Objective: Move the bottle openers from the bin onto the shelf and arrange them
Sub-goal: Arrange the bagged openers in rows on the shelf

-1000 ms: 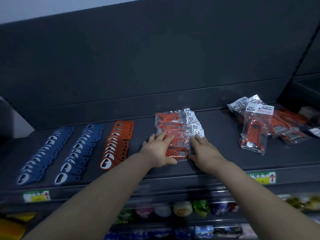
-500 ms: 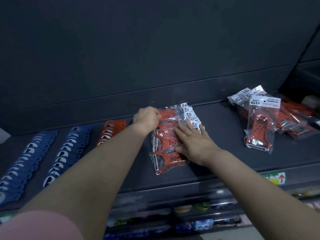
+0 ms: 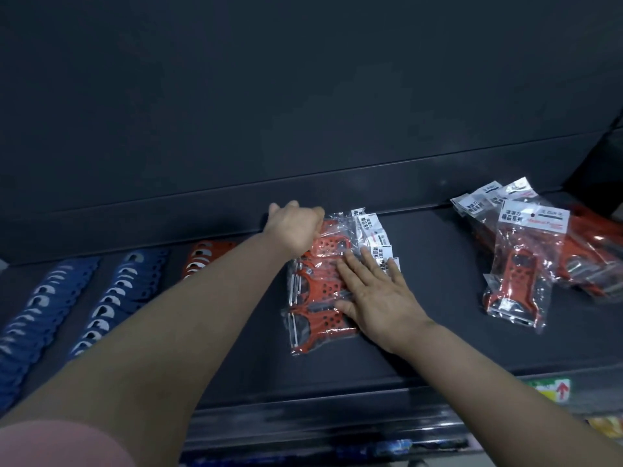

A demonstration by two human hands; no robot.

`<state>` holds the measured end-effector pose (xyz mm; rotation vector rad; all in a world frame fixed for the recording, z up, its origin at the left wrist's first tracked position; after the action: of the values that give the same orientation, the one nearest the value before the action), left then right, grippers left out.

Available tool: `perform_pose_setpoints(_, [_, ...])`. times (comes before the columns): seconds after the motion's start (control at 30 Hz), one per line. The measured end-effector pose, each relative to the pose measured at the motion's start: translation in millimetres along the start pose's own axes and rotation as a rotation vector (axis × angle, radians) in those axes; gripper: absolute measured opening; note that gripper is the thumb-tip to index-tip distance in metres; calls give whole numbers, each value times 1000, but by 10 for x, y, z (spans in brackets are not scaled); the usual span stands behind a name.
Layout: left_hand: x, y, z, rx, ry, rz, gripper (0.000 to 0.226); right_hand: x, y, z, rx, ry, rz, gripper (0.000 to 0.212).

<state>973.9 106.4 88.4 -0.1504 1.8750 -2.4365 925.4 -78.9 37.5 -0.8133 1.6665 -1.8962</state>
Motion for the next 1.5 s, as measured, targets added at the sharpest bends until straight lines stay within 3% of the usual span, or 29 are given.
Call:
perform_pose_setpoints(0.07, [-8, 18, 6, -45, 53, 51, 17, -55, -14, -1, -5, 6, -10, 71])
perform_pose_setpoints(0.13, [-28, 71, -49, 42, 17, 57, 2, -95, -21, -21, -18, 8, -7, 71])
perform_pose_setpoints(0.27, [15, 176, -166, 256, -39, -19, 34, -163, -1, -24, -31, 48, -23, 71])
perform_pose_setpoints(0.43, [122, 116, -137, 305, -42, 80, 51, -252, -58, -42, -48, 61, -41, 68])
perform_pose_setpoints(0.77, [347, 66, 585, 421, 147, 163, 27, 346, -228, 330, -91, 250, 204, 48])
perform_pose_setpoints(0.97, [416, 341, 1364, 518, 121, -43, 20, 915, -161, 921, -38, 477, 221, 57])
perform_pose_setpoints(1.17, [400, 756, 2163, 570, -19, -143, 33, 1383, -82, 1559, -47, 622, 237, 63])
perform_pose_setpoints(1.37, [516, 890, 2460, 719, -205, -87, 27, 1466, -68, 1780, -82, 420, 269, 63])
perform_pose_setpoints(1.5, [633, 634, 2189, 597, -167, 45, 17, 1343, -87, 1676, -72, 275, 342, 69])
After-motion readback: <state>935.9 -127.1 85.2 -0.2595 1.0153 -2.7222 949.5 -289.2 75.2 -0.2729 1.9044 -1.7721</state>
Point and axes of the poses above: each hand's wrist, its own x-axis away from the middle knuckle, its own y-axis out of the palm, z = x × y, the point moved 2 cm from there along -x, towards the middle knuckle, and after that the axes turned 13 degrees about x, right-handed, at the moved point
